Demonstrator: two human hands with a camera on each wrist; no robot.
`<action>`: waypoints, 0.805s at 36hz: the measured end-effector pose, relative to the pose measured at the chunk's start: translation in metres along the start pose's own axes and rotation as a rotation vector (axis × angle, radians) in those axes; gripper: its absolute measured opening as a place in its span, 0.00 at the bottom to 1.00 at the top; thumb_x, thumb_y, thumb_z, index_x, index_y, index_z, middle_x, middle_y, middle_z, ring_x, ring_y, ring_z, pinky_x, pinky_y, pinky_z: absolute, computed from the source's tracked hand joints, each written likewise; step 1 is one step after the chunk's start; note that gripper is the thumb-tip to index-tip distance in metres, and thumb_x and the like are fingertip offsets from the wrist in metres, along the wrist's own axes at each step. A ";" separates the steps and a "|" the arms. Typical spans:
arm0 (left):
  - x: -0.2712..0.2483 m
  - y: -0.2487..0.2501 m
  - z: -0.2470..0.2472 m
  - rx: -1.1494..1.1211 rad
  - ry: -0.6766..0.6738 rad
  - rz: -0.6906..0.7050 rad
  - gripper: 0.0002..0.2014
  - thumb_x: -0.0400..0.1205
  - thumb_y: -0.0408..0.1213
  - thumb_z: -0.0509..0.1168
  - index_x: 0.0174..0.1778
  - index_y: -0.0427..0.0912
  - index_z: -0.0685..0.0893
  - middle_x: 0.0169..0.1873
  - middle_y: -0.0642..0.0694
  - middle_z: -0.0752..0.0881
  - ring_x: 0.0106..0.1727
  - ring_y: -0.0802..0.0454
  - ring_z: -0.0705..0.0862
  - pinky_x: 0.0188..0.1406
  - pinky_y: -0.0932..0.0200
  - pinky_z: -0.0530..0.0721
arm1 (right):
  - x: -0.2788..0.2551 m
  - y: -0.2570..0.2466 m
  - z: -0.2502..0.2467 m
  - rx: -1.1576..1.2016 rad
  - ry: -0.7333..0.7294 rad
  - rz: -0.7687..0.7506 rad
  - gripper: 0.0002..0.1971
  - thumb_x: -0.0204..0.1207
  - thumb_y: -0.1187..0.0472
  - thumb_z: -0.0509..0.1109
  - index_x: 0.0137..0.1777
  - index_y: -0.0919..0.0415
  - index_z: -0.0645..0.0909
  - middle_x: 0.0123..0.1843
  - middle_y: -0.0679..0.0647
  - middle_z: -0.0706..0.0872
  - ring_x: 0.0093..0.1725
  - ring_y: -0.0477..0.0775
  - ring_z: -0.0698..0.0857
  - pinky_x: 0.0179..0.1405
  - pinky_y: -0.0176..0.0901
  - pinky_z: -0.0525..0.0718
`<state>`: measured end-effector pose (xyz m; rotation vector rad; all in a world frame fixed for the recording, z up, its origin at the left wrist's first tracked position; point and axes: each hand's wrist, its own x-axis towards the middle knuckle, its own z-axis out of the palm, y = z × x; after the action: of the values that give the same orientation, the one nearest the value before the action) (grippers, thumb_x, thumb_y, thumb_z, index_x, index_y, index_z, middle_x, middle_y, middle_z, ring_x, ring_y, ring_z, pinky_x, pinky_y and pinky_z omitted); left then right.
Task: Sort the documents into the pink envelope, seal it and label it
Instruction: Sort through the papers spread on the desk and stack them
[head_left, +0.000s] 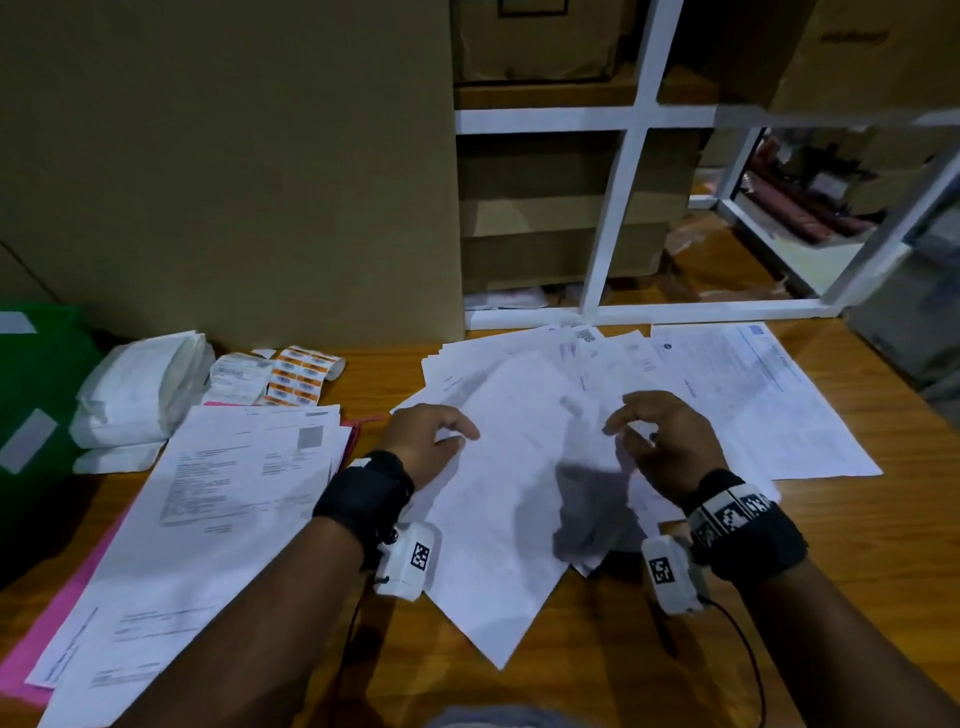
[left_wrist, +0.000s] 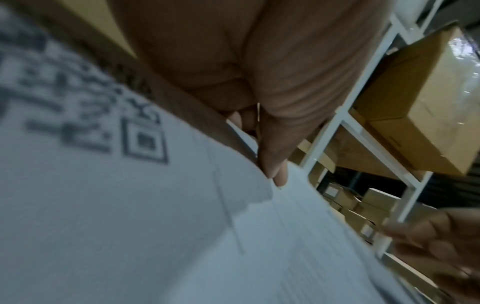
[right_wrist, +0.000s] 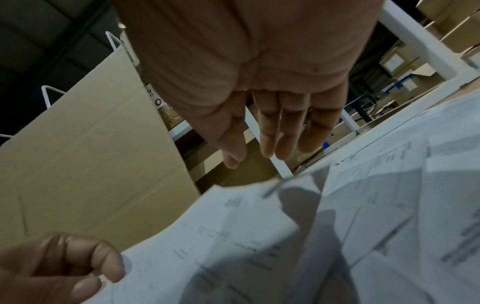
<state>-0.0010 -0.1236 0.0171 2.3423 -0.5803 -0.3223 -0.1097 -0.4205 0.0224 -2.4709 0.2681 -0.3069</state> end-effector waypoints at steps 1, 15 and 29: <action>-0.002 -0.006 0.000 -0.009 0.011 -0.031 0.11 0.86 0.34 0.67 0.50 0.55 0.92 0.62 0.56 0.89 0.68 0.54 0.83 0.73 0.57 0.77 | -0.002 0.002 0.002 -0.018 -0.015 0.003 0.12 0.75 0.68 0.72 0.42 0.48 0.89 0.58 0.46 0.84 0.63 0.48 0.81 0.63 0.41 0.77; -0.030 -0.035 0.015 -0.129 0.023 -0.203 0.12 0.87 0.33 0.66 0.51 0.56 0.89 0.69 0.54 0.85 0.75 0.52 0.78 0.68 0.62 0.74 | 0.000 0.032 0.040 -0.236 -0.083 0.143 0.10 0.66 0.65 0.80 0.48 0.59 0.90 0.53 0.64 0.85 0.53 0.69 0.85 0.57 0.52 0.83; -0.040 -0.022 0.010 -0.146 0.017 -0.183 0.13 0.88 0.30 0.63 0.52 0.53 0.89 0.71 0.53 0.84 0.76 0.53 0.77 0.63 0.66 0.72 | -0.006 0.015 0.037 -0.179 0.003 -0.099 0.14 0.58 0.67 0.83 0.44 0.55 0.88 0.51 0.59 0.87 0.59 0.68 0.83 0.61 0.53 0.77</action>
<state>-0.0324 -0.0953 -0.0031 2.2578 -0.3226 -0.4143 -0.1064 -0.4093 -0.0165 -2.6656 0.1821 -0.3414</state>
